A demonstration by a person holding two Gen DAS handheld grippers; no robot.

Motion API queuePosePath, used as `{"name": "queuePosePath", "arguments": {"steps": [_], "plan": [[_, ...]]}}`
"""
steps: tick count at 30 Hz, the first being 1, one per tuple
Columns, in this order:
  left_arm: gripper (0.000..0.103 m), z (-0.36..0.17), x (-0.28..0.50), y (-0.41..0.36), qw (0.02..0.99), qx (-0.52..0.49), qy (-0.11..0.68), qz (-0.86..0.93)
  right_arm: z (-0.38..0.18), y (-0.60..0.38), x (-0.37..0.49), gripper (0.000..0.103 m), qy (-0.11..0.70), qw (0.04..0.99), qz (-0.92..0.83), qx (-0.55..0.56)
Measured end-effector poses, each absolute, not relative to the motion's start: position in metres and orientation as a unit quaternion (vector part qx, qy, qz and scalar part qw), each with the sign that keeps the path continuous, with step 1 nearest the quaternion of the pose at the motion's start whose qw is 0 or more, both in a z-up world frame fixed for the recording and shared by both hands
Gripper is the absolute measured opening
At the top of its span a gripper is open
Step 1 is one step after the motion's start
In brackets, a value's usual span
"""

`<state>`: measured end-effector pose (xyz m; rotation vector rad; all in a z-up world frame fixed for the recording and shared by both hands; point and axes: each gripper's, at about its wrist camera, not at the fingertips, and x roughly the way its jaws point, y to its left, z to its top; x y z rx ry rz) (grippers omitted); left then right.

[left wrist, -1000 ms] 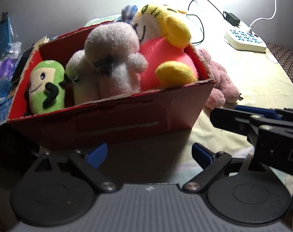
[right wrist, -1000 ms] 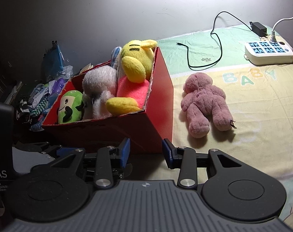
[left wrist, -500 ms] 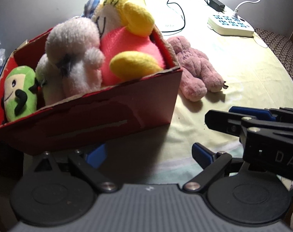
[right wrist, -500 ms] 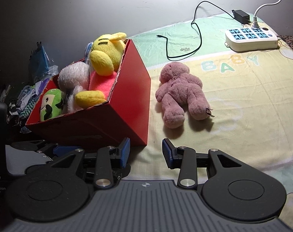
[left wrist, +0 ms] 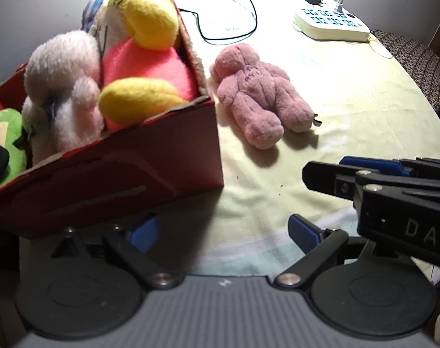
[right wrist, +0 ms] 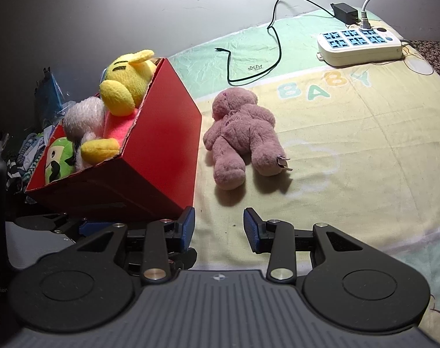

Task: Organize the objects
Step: 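Move the right gripper back toward the pink teddy bear on the bed, then close the right gripper on the pink teddy bear's leg and lift it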

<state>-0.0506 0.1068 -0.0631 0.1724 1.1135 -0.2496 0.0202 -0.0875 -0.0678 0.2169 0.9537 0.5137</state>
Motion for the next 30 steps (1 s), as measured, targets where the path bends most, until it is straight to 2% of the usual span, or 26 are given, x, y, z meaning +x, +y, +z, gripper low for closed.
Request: {"name": "queuePosePath", "arguments": {"steps": [20,30], "plan": [[0.095,-0.085,-0.039,0.060,0.822,0.074,0.551,-0.126,-0.096,-0.128,0.052,0.040,0.477,0.837,0.239,0.118],[0.095,-0.095,-0.034,0.044,0.829,0.055,0.539,-0.138,-0.108,-0.134,0.082,0.040,0.476,0.836,0.253,0.107]]}}
